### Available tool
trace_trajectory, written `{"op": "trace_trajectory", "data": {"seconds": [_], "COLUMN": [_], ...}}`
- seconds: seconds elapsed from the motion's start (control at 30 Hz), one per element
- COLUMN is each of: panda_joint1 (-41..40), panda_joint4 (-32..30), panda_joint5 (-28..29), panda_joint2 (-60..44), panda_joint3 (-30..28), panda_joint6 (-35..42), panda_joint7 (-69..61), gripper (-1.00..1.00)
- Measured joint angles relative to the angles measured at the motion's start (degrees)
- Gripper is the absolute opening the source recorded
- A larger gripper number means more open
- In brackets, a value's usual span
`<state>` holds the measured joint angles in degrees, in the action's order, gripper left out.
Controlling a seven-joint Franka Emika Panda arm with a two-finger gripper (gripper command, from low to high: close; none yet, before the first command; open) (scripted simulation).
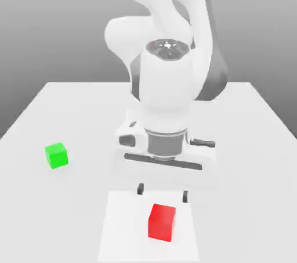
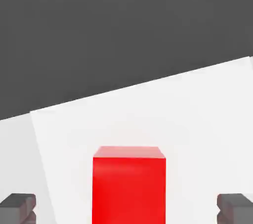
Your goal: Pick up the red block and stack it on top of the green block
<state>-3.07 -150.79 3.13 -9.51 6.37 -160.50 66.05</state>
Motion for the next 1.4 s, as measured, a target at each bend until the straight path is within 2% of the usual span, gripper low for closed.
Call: {"op": "trace_trajectory", "data": {"seconds": [0.1,0.13,0.37,0.57,0.87,1.3,1.4], "panda_joint1": [1.22,1.62,1.59,0.1,-17.02,-34.62,-35.3], "panda_joint4": [0.8,1.01,1.02,-0.9,-8.21,-19.14,-20.04], "panda_joint5": [1.91,2.33,2.47,-0.8,4.24,13.64,13.31], "panda_joint2": [-6.23,-7.7,-7.76,2.91,13.16,27.77,28.19], "panda_joint3": [-1.63,-2.11,-2.08,-0.97,-10.2,-29.79,-32.11], "panda_joint6": [-5.17,-6.41,-6.52,2.19,5.12,8.34,7.63], "panda_joint7": [1.53,1.85,1.98,-1.57,-21.44,-51.29,-54.56], "gripper": [0.0,-1.0,-1.0,-1.0,-1.0,-1.0,-1.0]}}
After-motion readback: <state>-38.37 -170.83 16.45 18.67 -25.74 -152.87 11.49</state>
